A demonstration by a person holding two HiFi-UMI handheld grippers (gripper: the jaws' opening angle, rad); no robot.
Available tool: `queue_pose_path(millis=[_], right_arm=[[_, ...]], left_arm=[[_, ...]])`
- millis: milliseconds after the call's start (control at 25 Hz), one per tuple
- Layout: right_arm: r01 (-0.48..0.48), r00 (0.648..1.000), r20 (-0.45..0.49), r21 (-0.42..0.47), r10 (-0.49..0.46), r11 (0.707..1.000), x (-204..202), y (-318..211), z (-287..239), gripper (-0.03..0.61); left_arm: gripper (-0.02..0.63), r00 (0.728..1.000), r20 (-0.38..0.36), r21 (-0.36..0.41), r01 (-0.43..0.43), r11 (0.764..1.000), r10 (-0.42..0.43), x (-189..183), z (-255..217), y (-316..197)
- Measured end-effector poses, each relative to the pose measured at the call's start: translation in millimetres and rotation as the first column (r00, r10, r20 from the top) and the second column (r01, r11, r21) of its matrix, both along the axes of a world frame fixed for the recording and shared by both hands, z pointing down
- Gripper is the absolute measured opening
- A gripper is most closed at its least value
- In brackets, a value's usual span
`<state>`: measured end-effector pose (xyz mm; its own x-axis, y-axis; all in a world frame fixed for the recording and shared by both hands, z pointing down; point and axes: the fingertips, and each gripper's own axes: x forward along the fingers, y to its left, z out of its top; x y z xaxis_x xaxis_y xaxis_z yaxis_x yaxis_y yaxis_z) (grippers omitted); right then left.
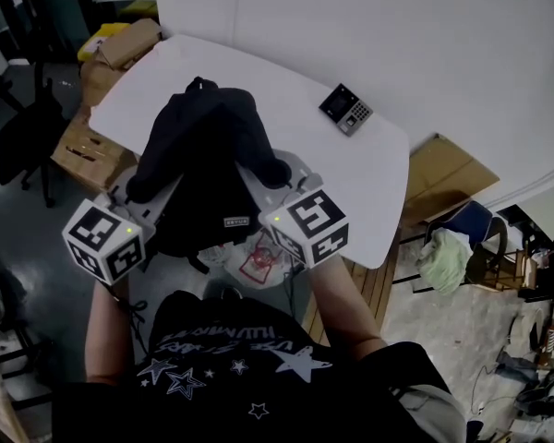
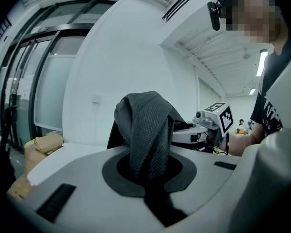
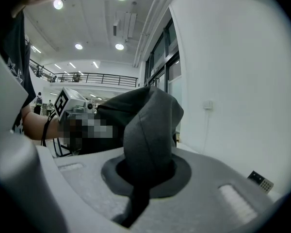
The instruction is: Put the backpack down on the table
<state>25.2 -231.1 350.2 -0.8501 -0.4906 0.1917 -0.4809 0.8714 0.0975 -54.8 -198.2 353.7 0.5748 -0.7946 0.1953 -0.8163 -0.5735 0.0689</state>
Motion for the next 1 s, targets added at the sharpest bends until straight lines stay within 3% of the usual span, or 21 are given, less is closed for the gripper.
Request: queue_pose_path(millis=[480,1000], right_arm=[[-0.078,0.997,0.021,-0.056,0.080,0.995,10,-53,-8,0.005],[-0.196,0.981,-0.021,-0.029,0.195,0.980,-36,-129,-17,0.006]], left_arm=[[0.044,0.994,0.021,-0.018,-0.104,0.994,0.105,8,-10,-60],[0.044,0.970,-0.012,-0.014,-0.245,0.970,0.244,-40,-13,-146]])
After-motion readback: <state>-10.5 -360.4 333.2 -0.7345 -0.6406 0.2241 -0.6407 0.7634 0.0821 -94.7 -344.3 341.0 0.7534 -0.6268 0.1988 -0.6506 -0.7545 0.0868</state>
